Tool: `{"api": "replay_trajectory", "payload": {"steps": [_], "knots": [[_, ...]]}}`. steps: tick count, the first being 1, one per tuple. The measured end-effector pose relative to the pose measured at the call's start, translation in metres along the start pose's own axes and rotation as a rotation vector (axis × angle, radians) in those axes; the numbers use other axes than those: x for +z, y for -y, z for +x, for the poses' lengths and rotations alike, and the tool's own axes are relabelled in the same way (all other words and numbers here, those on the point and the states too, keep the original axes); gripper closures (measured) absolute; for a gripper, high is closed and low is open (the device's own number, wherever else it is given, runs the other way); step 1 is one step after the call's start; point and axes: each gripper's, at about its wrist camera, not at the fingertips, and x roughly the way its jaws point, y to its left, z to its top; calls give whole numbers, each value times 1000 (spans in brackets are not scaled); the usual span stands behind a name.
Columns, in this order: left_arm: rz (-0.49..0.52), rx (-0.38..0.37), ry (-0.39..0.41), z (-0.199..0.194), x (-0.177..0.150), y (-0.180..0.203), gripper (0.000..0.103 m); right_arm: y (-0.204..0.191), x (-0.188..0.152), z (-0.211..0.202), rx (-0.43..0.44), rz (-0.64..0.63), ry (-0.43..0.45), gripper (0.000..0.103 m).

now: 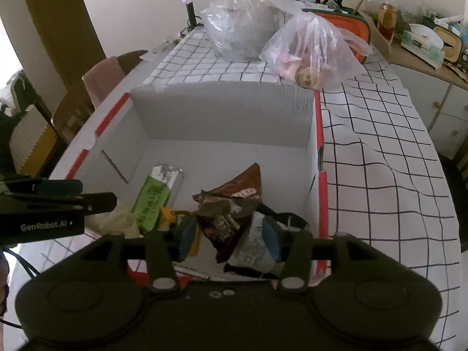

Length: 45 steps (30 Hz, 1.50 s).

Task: Organize snacks
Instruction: 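Lower both bags into the box and open both tools, then move both tools back to the snacks in front of the box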

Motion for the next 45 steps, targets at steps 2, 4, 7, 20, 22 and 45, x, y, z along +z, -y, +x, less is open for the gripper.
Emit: {"api": "replay_trajectory", "payload": {"steps": [2,4,7,20,22,45], "knots": [[-4,-6,17,-9,-1,0,41,-1,-1,-9,10,1,16,44],[-12,-14,30,-18,-3,0,41,-1,-2,-18,23,0,34,39],[-14,-21,54,-33,-6,3,39,-2,-3,-32,42,-5,54,36],[-1,-41,152,-92,-23,22,29,-8,-16,-83,109,-34,126,18],[11,-48,159,-100,-27,24,28,-10,-19,-90,121,-37,140,16],[-65,-55,150,-118,-90,17,2,-6,-72,-97,156,-108,85,0]]}}
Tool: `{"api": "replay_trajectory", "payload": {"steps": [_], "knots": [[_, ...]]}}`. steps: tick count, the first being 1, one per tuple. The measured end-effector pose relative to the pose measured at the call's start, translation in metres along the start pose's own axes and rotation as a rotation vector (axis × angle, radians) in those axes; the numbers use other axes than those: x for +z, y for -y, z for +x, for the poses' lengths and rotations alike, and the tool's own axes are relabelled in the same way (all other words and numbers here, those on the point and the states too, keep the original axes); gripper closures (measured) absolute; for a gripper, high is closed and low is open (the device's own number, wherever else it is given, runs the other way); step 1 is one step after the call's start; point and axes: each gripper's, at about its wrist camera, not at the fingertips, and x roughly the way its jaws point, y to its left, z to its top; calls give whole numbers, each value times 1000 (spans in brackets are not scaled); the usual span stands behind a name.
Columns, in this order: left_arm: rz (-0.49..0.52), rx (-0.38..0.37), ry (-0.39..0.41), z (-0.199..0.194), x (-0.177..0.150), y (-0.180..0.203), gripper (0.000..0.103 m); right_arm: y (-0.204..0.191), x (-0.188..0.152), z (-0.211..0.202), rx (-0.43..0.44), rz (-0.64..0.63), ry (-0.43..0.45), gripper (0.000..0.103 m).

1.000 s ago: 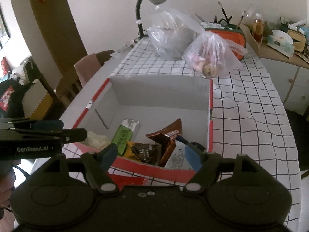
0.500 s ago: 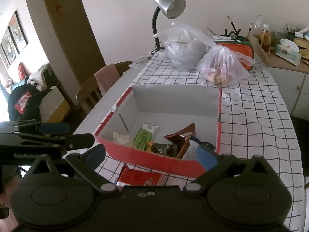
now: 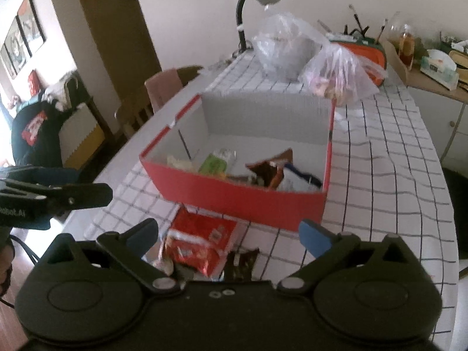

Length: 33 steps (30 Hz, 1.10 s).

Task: Organize snacks
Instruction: 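Move both tools back to the snacks in front of the box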

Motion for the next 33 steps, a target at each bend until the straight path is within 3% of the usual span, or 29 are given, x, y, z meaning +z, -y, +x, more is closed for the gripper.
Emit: {"api": "replay_trajectory", "payload": {"steps": [7,17,25,29,33], "knots": [[-2,34,-109,28,-30,-4,2,0,-26,22,-13,-33,-82,0],[31,78,-189,56,-59,-17,2,-7,-49,50,-23,-88,-167,5],[14,109,-238,76,-59,-39,3,-9,-59,73,-64,-121,-214,20],[41,93,-267,88,-58,-36,14,-9,-57,80,-78,-124,-222,27],[59,83,-288,99,-55,-35,18,-9,-55,88,-89,-125,-228,33]]}}
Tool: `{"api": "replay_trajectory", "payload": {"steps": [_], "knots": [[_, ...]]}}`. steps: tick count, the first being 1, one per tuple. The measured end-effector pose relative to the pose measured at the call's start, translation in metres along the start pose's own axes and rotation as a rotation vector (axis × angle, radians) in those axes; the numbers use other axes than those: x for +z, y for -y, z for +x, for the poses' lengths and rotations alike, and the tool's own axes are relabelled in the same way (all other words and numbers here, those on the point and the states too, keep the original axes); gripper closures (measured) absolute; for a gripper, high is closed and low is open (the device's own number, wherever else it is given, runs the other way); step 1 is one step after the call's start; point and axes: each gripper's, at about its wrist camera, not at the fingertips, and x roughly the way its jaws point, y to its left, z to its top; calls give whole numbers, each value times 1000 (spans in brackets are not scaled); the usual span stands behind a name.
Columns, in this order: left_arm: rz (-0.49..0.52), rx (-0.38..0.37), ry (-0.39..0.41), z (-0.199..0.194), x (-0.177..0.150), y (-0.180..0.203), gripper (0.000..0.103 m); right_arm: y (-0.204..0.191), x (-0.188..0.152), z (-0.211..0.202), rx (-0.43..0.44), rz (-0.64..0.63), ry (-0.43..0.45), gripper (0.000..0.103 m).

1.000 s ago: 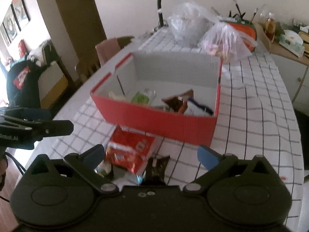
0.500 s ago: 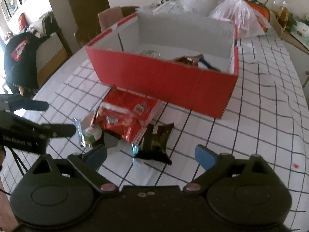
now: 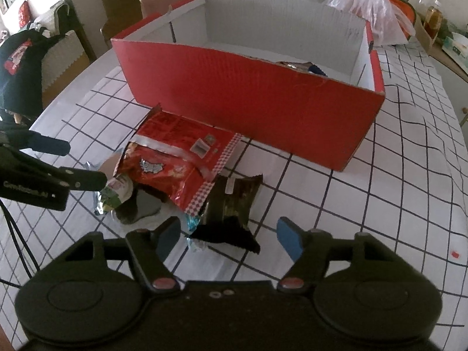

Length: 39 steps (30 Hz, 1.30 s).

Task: Organize snacks
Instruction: 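Move both tools back to the snacks in front of the box, then grasp the blue cookie packet with the left tool while the right tool grasps the dark snack bag, then lift the blue packet and dark bag with both tools over the box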

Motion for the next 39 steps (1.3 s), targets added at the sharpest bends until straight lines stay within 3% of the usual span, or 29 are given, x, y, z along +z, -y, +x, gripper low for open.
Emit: {"api": "replay_trajectory", "payload": {"steps": [7,12,21,24,31,39], "knots": [[58,-25,-24,10,2,-1,24,0,0,11,-15,0,-19,43],[118,-50,-45,15,-5,12,30,-3,1,15,-19,-8,-22,43],[149,-28,-34,23,-3,18,34,-9,5,23,-32,-4,-25,50],[167,-39,-26,22,-3,21,41,-12,4,24,-38,-10,-29,50],[175,-47,-14,20,-4,24,56,-7,3,21,-31,4,-23,57],[91,-36,-13,14,-11,10,57,9,-5,13,-44,61,-21,59]]}}
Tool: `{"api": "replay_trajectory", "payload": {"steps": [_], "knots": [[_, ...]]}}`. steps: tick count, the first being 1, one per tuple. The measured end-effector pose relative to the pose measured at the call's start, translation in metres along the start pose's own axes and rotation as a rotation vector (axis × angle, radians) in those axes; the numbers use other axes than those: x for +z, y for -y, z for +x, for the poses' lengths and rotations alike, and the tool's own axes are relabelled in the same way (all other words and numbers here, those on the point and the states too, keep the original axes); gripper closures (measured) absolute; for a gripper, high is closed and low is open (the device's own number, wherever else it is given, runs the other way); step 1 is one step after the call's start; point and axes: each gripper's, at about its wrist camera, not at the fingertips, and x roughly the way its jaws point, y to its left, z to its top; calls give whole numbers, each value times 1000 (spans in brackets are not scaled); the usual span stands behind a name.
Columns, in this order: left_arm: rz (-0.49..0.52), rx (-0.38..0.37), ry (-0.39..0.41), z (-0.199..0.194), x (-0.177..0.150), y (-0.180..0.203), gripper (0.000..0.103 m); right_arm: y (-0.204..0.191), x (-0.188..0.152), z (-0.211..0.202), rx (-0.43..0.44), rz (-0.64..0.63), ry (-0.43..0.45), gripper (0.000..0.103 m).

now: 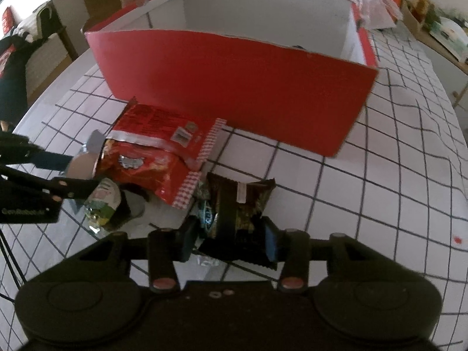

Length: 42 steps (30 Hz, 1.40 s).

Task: Organize snacks
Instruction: 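Lift the blue packet and dark bag with both tools over the box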

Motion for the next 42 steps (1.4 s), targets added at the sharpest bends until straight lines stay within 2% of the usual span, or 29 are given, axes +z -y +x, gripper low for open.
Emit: {"api": "replay_trajectory", "payload": {"steps": [7,15,30,33,38,42], "knots": [[-97,16,8,-11,-11,-16,56,12,-10,-11,-9,49,14,60],[-187,10,60,-40,-14,-30,56,25,-17,-39,8,90,56,60],[-168,-18,185,-96,9,-15,56,29,-4,-94,31,89,172,60],[-170,-13,170,-92,5,-13,56,26,-8,-85,24,75,142,60],[-166,-7,129,-81,-6,-10,56,14,-37,-46,22,46,30,60],[-169,-7,112,-76,-14,-9,56,13,-51,-30,18,51,6,61]]}}
